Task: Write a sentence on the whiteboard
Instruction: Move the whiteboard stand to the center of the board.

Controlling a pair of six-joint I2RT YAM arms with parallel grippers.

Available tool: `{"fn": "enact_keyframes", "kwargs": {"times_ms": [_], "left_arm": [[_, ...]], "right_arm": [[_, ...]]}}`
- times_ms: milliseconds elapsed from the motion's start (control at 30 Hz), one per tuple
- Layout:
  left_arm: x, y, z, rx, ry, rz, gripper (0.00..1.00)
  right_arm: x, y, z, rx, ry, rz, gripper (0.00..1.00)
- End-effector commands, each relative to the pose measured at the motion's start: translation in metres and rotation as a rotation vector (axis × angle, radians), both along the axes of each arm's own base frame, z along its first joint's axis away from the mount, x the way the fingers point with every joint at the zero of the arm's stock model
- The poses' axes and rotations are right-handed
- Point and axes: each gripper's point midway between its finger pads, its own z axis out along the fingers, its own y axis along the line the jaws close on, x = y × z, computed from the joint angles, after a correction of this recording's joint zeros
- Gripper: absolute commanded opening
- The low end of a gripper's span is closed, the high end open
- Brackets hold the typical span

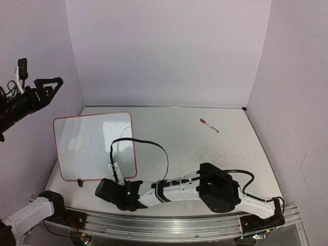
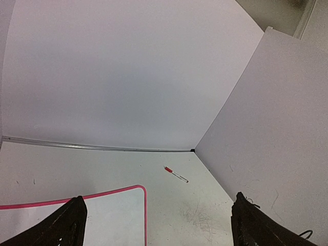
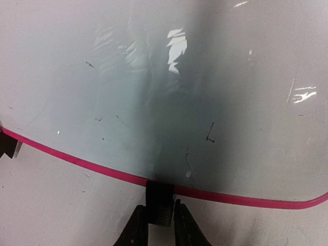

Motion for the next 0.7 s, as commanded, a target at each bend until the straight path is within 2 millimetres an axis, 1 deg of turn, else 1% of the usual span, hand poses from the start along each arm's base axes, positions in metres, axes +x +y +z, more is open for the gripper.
{"fn": "enact_keyframes", "kwargs": {"times_ms": [0, 33, 167, 233, 333, 367, 400, 500, 633, 667], "left_arm": [[0.004, 0.004, 0.000, 0.017, -0.019, 0.030, 0.99], [0.004, 0.005, 0.000, 0.017, -0.020, 0.036, 0.99], [0.003, 0.010, 0.003, 0.016, -0.031, 0.064, 0.99], [0.003, 0.012, 0.005, 0.016, -0.036, 0.075, 0.99], [0.004, 0.014, 0.006, 0.016, -0.039, 0.091, 0.99], [0.005, 0.014, 0.006, 0.017, -0.039, 0.094, 0.99], [0.005, 0.015, 0.005, 0.018, -0.038, 0.098, 0.99], [0.011, 0.017, 0.000, 0.024, -0.025, 0.113, 0.99], [0.022, 0.018, -0.008, 0.034, -0.005, 0.127, 0.99], [0.024, 0.017, -0.010, 0.036, 0.001, 0.129, 0.99]], "right_arm": [[0.009, -0.010, 0.009, -0.033, -0.069, -0.029, 0.14], [0.009, -0.013, 0.007, -0.042, -0.072, -0.031, 0.13], [0.012, -0.027, 0.008, -0.069, -0.102, -0.044, 0.00], [0.015, -0.035, 0.012, -0.076, -0.114, -0.058, 0.00], [0.021, -0.051, 0.010, -0.098, -0.114, -0.075, 0.00], [0.023, -0.055, 0.014, -0.098, -0.118, -0.083, 0.00], [0.025, -0.061, 0.012, -0.109, -0.119, -0.088, 0.00], [0.031, -0.083, 0.011, -0.136, -0.120, -0.103, 0.00], [0.037, -0.114, 0.003, -0.175, -0.103, -0.117, 0.00], [0.040, -0.122, 0.004, -0.176, -0.099, -0.128, 0.00]]}}
